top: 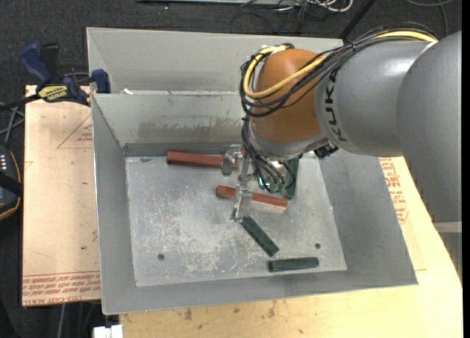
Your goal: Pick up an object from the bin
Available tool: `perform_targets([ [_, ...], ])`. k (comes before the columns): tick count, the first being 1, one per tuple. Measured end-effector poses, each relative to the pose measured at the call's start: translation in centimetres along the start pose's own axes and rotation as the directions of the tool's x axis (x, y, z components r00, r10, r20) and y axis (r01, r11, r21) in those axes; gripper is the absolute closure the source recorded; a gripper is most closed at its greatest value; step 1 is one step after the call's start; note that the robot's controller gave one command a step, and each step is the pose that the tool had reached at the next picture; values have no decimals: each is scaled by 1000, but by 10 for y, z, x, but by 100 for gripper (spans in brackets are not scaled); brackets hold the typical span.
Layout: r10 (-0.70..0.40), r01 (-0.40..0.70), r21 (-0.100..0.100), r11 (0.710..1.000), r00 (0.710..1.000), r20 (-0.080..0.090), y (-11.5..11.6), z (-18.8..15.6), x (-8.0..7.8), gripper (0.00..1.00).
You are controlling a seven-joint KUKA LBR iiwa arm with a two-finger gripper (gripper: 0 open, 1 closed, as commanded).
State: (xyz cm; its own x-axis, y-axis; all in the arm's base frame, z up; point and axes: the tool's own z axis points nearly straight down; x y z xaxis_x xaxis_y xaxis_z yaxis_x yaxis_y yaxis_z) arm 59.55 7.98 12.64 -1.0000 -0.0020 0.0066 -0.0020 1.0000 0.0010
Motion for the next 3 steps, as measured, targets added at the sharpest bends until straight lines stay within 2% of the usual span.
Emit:
perform_targets([
  [1,1,-1,0,1000,1000,7,0,-4,-2,0],
  [2,9,-8,-1,1000,1000,14,-25,53,-33,100],
  [3,8,-8,-1,1000,1000,14,-25,53,-33,100],
])
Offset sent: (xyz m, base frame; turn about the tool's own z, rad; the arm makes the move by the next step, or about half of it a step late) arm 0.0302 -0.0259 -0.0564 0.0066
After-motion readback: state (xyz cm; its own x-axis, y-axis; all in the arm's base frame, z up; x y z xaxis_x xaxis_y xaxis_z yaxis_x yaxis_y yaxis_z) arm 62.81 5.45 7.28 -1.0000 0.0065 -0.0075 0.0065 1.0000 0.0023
